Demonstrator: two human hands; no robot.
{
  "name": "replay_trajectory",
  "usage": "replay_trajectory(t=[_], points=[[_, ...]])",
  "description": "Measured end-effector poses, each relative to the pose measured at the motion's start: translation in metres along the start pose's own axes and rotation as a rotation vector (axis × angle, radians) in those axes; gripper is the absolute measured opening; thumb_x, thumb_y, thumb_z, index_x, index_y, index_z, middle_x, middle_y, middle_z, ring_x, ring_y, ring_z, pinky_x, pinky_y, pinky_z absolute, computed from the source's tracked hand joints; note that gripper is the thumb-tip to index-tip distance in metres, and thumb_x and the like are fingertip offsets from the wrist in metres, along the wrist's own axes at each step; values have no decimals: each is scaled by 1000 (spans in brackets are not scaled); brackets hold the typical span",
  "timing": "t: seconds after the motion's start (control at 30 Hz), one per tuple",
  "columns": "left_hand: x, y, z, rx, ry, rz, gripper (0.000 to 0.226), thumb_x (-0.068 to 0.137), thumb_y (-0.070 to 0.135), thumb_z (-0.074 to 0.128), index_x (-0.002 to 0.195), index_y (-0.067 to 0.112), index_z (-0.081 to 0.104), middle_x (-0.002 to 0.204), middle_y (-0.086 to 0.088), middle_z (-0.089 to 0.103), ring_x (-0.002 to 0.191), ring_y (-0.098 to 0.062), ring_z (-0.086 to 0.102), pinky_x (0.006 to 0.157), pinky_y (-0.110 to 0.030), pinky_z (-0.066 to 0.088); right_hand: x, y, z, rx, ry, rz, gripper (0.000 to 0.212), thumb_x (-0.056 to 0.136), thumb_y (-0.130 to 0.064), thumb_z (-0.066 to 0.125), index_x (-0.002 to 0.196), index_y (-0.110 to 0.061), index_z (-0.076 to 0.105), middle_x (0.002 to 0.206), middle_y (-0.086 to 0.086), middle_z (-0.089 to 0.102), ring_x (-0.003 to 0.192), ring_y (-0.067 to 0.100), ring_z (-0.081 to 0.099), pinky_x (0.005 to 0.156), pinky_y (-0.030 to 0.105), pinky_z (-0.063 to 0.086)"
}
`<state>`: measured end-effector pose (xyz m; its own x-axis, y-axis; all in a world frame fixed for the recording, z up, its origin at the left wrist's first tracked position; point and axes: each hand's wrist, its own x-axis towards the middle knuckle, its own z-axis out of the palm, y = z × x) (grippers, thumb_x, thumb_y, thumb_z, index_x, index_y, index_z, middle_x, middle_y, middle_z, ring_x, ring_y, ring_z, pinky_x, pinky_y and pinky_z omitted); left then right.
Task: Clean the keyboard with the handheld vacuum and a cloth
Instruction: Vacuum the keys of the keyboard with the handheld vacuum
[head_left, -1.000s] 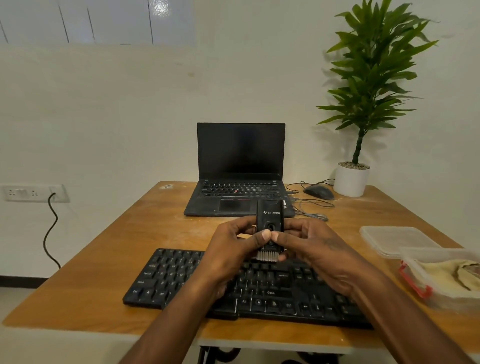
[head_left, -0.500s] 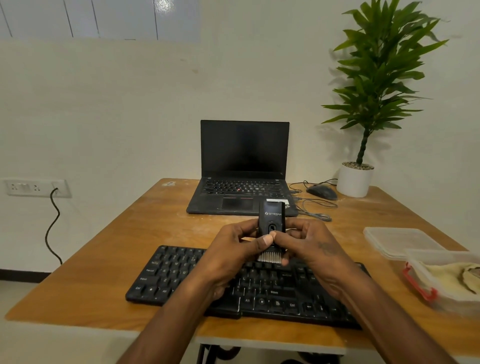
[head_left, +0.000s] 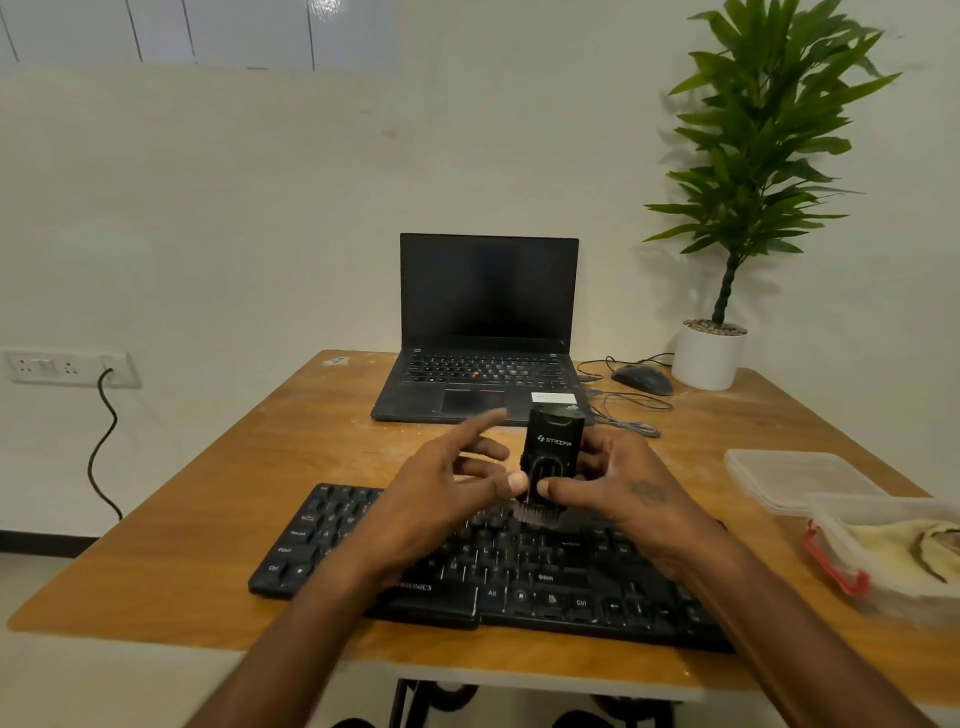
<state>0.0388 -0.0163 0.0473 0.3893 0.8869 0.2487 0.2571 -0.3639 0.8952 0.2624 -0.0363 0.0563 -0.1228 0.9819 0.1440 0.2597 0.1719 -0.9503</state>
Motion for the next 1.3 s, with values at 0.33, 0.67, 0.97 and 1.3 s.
replay_trajectory(t=[0.33,0.67,0.97,1.3], points=[[-76,-65,-135,337,-403,-257,148,48,65,99,150,74,-7,166,34,6,153,3,19,117,-24,33,11,14,5,-425,100,-163,53,81,-22,84,130,-27,63,110,-20,68,98,-5,64,80,17,55],[-75,-78,-127,374,-288,-205,135,56,59,100,150,75,4,153,45,15,141,15,27,110,-23,36,-39,13,-3,-279,-79,-149,55,82,-16,83,131,-29,62,113,-14,74,101,3,70,81,24,58],[-70,-79,-132,295,-271,-215,136,46,57,102,147,77,12,152,32,29,136,4,41,104,-25,45,9,19,-6,-461,166,-182,59,82,-21,83,135,-25,60,110,-25,62,97,-18,56,82,7,47],[-67,-90,-133,321,-259,-191,136,43,63,99,148,75,14,155,29,29,137,0,40,102,-25,44,-65,17,-7,-343,10,-158,53,81,-18,83,128,-31,62,112,-21,73,104,-3,67,83,17,55]])
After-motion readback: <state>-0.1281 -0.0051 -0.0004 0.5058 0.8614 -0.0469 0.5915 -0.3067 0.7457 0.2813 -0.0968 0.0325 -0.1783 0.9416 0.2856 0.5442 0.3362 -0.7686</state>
